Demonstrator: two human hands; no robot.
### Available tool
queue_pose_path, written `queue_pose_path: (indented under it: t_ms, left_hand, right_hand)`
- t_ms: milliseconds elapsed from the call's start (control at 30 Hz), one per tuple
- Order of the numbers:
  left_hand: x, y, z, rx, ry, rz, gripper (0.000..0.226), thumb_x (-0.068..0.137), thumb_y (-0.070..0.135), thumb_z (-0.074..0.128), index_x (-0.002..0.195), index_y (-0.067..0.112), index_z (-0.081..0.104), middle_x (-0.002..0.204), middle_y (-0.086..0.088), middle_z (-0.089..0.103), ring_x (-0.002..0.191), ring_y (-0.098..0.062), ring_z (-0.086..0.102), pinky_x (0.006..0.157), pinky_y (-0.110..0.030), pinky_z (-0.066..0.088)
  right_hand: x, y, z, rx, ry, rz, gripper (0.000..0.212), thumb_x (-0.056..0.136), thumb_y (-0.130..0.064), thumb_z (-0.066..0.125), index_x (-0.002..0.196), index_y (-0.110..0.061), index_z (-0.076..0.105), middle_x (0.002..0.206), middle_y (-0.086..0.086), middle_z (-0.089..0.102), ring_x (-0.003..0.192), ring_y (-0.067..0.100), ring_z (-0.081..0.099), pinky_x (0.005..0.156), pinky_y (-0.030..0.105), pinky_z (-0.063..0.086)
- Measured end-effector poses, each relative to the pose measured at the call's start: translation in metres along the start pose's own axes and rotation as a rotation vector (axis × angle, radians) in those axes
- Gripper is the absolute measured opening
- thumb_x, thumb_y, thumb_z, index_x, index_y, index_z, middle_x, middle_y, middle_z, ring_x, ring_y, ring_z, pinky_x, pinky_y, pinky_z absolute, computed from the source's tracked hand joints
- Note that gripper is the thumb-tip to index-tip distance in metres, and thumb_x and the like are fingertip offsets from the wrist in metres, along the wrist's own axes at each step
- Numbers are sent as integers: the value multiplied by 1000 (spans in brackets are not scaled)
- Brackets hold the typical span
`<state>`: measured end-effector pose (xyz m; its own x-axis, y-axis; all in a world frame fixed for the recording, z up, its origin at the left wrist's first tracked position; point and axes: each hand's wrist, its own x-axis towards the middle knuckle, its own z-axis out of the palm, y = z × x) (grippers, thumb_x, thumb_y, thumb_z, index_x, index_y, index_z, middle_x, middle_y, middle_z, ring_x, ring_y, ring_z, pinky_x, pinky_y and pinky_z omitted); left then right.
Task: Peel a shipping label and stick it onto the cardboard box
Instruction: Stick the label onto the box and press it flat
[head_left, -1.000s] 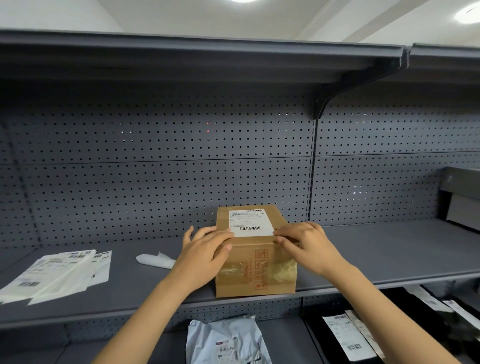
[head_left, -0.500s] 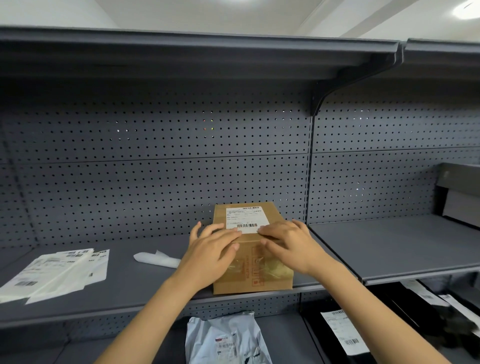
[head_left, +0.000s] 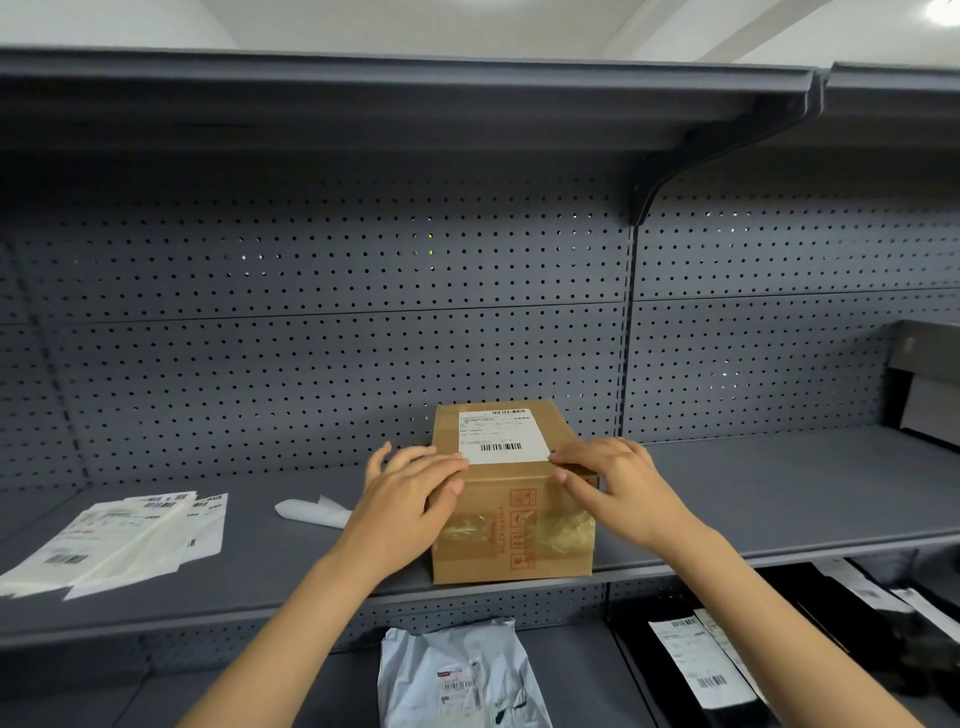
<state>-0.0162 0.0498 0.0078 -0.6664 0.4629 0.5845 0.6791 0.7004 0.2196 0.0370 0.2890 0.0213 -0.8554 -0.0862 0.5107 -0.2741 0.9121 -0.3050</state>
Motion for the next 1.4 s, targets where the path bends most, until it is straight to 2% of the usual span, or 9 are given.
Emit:
queue_pose_path:
  t_ms: [167, 333, 433, 533, 633, 800, 967, 1200, 1400]
  left_hand:
    - [-3, -2, 2, -64, 0, 4, 68, 77, 56, 14, 126, 29, 52, 130, 20, 49, 117, 6, 30, 112, -31, 9]
    - [-2, -5, 0, -226, 47, -75, 57, 84, 53, 28, 131, 27, 46, 132, 23, 35, 125, -1, 31, 106, -24, 19]
    - [5, -4, 0, -378, 83, -309, 44, 94, 36, 37, 135, 19, 41, 143, 4, 40, 133, -14, 32, 108, -29, 23]
    - [15, -2, -1, -641, -40, -662, 44, 93, 42, 37, 129, 18, 44, 142, -3, 42, 128, -20, 39, 105, -36, 31]
    - [21, -3, 3, -1037, -175, -875, 41, 89, 43, 45, 118, 15, 55, 131, -5, 54, 120, -23, 47, 102, -42, 41]
    - [21, -5, 7, -1078, -130, -816, 25, 91, 29, 48, 106, 14, 62, 111, -6, 65, 106, -22, 57, 95, -41, 46]
    - [21, -11, 8, -1149, -44, -653, 27, 92, 12, 45, 115, 20, 56, 108, 2, 64, 103, -14, 56, 90, -32, 42]
    - [19, -25, 32, -1079, 0, -526, 52, 91, 1, 44, 139, 18, 34, 143, -2, 42, 132, -17, 38, 113, -41, 29]
    - [16, -32, 50, -984, 43, -548, 54, 89, -5, 45, 138, 14, 35, 144, -4, 41, 131, -15, 36, 105, -24, 29]
  right_hand:
    - [0, -4, 1, 36, -14, 19, 48, 82, -49, 38, 117, -23, 59, 122, -8, 61, 117, 13, 46, 106, 35, 26]
    - [1, 1, 8, 316, 95, 138, 30, 90, -31, 50, 117, -19, 58, 119, -4, 55, 119, 15, 44, 99, 27, 34]
    - [6, 4, 6, 528, 151, 359, 39, 91, -30, 49, 126, -14, 48, 130, 4, 51, 120, 17, 45, 96, 29, 35]
    - [15, 11, 2, 854, 72, 684, 51, 89, -38, 50, 131, -11, 43, 133, 8, 48, 120, 24, 47, 94, 38, 41]
    - [18, 15, 0, 969, -138, 764, 35, 86, -41, 53, 107, -14, 60, 114, 7, 60, 102, 24, 57, 79, 36, 47]
    - [16, 14, 4, 985, -148, 652, 21, 87, -29, 54, 93, -12, 64, 95, 6, 63, 86, 20, 60, 69, 32, 48]
    - [20, 20, 1, 1079, -70, 470, 27, 88, -10, 52, 111, -21, 62, 105, -4, 66, 94, 15, 59, 76, 30, 48]
    - [23, 27, 39, 1121, 60, 442, 55, 84, 9, 52, 131, -17, 46, 121, -6, 58, 100, 11, 61, 65, 18, 56]
    - [26, 31, 69, 1053, 127, 500, 42, 81, 15, 53, 110, -15, 50, 128, 8, 53, 122, 19, 48, 92, 33, 51]
